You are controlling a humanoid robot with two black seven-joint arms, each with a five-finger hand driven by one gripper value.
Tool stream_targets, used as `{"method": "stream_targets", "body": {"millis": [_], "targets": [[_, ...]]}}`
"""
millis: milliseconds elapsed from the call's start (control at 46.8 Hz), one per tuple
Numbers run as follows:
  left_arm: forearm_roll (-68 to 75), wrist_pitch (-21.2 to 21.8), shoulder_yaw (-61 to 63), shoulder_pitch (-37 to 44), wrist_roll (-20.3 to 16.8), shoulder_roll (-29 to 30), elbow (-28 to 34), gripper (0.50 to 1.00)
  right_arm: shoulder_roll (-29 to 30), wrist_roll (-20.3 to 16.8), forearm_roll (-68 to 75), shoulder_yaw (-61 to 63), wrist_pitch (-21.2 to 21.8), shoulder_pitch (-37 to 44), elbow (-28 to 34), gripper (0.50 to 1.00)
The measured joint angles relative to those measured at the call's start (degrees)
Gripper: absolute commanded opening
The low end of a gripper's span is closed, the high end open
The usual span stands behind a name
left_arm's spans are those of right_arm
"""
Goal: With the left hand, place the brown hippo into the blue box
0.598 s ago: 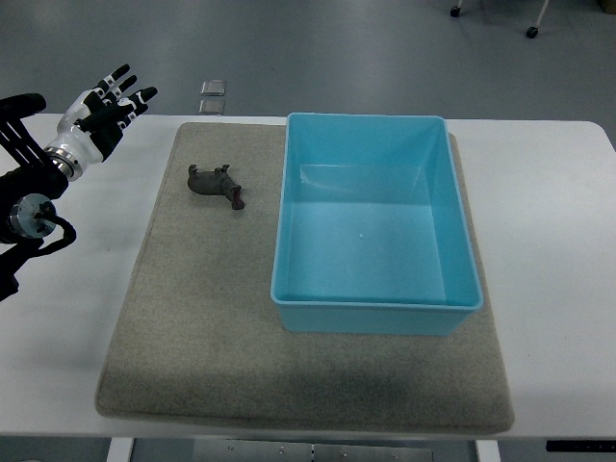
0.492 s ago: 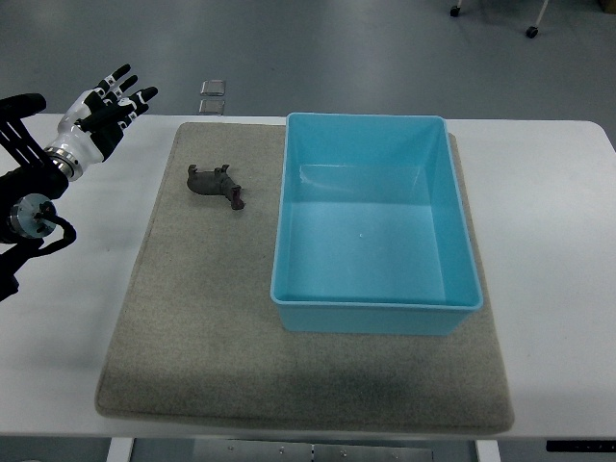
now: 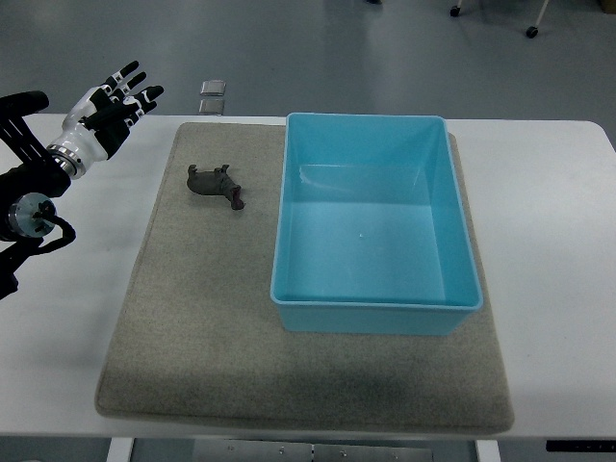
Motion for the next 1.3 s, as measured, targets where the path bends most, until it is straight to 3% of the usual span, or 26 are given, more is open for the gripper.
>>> {"method": "stream_targets", "body": {"millis": [299, 427, 983, 1304], "targets": [[-0.01, -5.54, -0.33, -0.72, -1.37, 0.54, 0.81, 0.999, 0.00, 0.00, 0.00, 0.00, 0.00, 0.00, 0.00, 0.936], [0.00, -5.37, -0.21, -0.46, -2.77, 0.52, 2.75, 0.999, 0.00, 0.00, 0.00, 0.00, 0.00, 0.00, 0.00, 0.936], [0.74, -5.25, 0.84, -0.75, -2.72, 0.21, 4.03, 0.996, 0.00, 0.00, 0.00, 0.00, 0.00, 0.00, 0.00, 0.936], [10.99, -3.64, 0.52, -1.72, -2.73, 0.29, 4.12, 0.990, 0.00, 0.00, 0.00, 0.00, 0.00, 0.00, 0.00, 0.936]]}}
